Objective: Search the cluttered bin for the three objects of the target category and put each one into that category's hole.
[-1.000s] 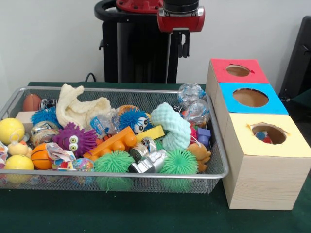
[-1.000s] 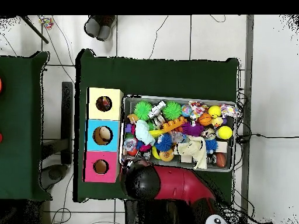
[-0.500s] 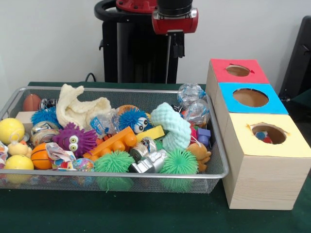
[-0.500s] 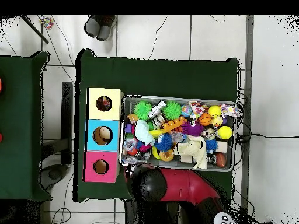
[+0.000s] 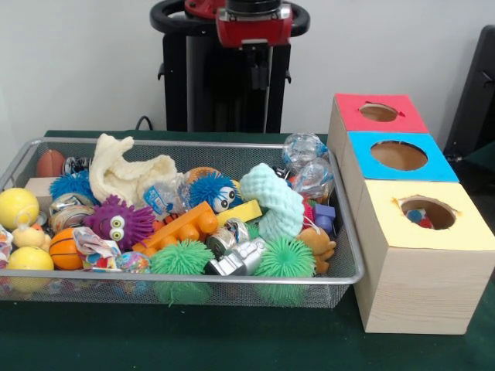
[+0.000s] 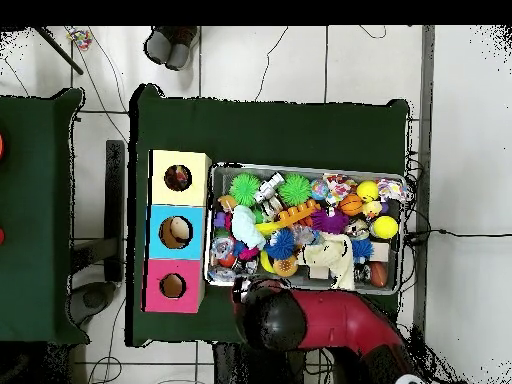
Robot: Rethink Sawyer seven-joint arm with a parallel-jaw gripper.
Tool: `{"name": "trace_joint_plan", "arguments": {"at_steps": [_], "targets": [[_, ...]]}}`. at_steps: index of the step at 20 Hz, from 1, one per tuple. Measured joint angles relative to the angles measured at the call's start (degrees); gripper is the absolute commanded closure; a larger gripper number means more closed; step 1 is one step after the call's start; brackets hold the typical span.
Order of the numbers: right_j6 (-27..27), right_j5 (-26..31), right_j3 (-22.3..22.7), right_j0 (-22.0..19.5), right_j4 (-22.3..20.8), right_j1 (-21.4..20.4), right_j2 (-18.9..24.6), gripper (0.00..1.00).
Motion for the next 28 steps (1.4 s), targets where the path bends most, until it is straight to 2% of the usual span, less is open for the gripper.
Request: {"name": "trace_joint_plan", "arguments": {"at_steps": [5,10,14,16,28], "targets": [[0.0,2.2,-2.2,-2.8,-1.6,0.6,1.8,1.00],[0.0,9.5,-8.7,-4.4,-3.3,3.2,4.0,1.00],[0.0,12.5,-12.3,-4.4,-3.9,4.9,4.8,1.00],[0.0,14.2,-16.5,-3.9,-4.7,7.1,5.5,1.00],[0.0,16.8,-30.3,-0.4,-5.2,13.9,7.2,1.00]]}}
